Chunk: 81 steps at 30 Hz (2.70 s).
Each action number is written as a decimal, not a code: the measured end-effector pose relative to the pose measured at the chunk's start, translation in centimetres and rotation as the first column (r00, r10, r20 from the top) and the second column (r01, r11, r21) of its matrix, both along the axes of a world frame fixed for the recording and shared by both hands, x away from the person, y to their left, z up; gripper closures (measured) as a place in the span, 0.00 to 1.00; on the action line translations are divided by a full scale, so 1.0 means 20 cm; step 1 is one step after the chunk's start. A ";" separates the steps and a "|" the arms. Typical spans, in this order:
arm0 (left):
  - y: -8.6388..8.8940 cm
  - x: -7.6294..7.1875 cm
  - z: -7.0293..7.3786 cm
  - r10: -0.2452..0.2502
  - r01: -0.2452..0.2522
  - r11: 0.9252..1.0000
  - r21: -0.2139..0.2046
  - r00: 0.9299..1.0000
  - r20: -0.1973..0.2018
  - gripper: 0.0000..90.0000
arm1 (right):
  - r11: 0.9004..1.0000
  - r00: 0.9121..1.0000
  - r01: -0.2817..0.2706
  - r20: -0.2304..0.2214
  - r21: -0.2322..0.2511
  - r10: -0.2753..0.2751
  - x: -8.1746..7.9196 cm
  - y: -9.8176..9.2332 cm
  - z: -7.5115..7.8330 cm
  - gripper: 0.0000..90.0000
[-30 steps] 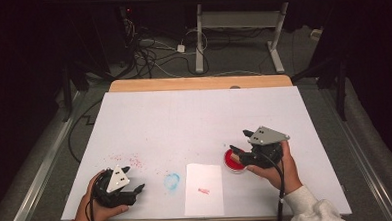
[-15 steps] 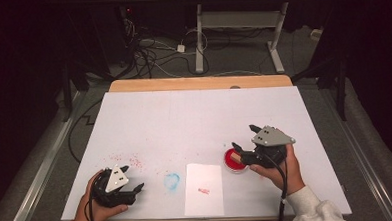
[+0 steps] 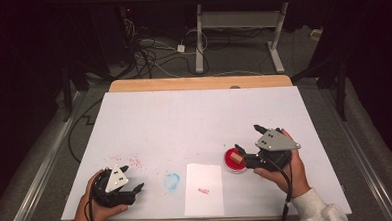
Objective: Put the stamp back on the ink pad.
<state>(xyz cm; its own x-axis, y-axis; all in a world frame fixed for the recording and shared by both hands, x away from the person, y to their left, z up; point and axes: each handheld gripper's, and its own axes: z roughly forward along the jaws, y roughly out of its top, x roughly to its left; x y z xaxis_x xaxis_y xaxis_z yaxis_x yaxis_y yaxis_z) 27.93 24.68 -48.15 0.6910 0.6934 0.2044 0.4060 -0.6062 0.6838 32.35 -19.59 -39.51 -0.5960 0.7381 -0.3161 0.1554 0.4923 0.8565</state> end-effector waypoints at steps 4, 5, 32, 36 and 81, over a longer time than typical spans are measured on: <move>0.00 0.00 0.00 0.010 -0.010 1.000 -0.013 1.000 0.009 0.26 | 1.000 1.000 -0.003 0.006 -0.006 0.003 -0.02 -0.02 0.00 0.23; 0.00 0.00 0.00 0.012 -0.012 1.000 -0.014 1.000 0.009 0.26 | 1.000 1.000 -0.003 0.002 -0.005 0.003 -0.03 -0.02 0.00 0.23; -0.01 0.00 0.01 -0.003 0.003 1.000 -0.008 0.999 0.032 0.26 | 0.999 0.999 0.033 -0.030 -0.013 -0.034 -0.16 -0.22 -0.16 0.24; -0.02 0.01 0.02 -0.007 0.008 1.000 -0.008 0.999 0.037 0.26 | 0.999 0.998 0.047 -0.042 -0.004 -0.047 -0.17 -0.28 -0.20 0.24; -0.06 0.00 0.02 -0.021 0.021 1.000 0.003 0.999 0.034 0.26 | 0.996 0.996 0.084 -0.035 0.011 -0.083 -0.23 -0.35 -0.29 0.24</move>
<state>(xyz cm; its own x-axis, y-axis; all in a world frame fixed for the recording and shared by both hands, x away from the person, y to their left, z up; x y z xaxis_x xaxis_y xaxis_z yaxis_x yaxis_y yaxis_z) 27.95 23.52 -47.71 0.6979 0.6784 0.2295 0.3700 -0.6158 0.6956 27.75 -26.65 -45.38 -0.5427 0.7896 -0.2863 0.2254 0.4653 0.8560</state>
